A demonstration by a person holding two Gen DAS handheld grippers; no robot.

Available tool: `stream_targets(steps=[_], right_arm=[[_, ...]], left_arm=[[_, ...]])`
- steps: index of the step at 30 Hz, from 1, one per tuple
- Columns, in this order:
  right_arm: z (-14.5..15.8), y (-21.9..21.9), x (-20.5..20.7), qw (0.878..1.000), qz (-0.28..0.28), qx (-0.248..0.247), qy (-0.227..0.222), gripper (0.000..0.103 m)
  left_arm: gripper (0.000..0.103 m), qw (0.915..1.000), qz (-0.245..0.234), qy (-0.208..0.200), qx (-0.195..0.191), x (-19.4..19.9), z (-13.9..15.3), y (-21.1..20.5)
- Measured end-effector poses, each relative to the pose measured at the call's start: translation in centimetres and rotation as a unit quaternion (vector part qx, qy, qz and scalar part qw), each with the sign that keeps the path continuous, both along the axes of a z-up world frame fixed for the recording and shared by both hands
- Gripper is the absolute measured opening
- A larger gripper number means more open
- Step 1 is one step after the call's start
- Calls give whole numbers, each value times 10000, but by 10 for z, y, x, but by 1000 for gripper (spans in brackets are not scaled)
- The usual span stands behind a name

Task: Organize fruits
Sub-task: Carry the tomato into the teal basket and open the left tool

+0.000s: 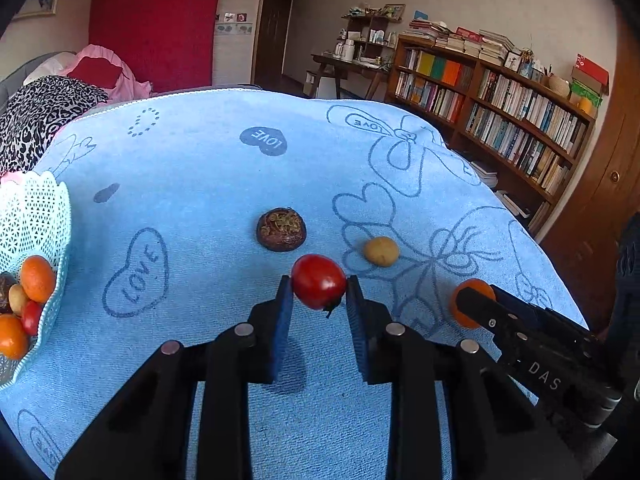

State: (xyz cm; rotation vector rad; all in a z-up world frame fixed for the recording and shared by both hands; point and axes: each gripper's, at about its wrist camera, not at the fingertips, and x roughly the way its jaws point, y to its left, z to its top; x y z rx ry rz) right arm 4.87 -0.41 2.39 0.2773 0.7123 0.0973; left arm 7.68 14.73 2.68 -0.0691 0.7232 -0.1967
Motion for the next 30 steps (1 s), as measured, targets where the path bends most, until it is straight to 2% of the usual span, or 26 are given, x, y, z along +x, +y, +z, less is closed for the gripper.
stream_targets(steps=[7,13,22,30], right_arm=[[1,2,-1,10000,21,-48,-51,40],[1,3,-2,9999,35,-81,-82,40],[1,3,-2,9999,40,-88,-68,40],[1,4,-2,9999,41,-92,-70,40]], left_arm=[[28,9975,572,-357,228,-22,17,31],[28,9921,1099,-555,233,-37,30,66],[28,9806,1808,-667,349,-58,38,116],[28,9707,2244,-667,532,-80,36,148]])
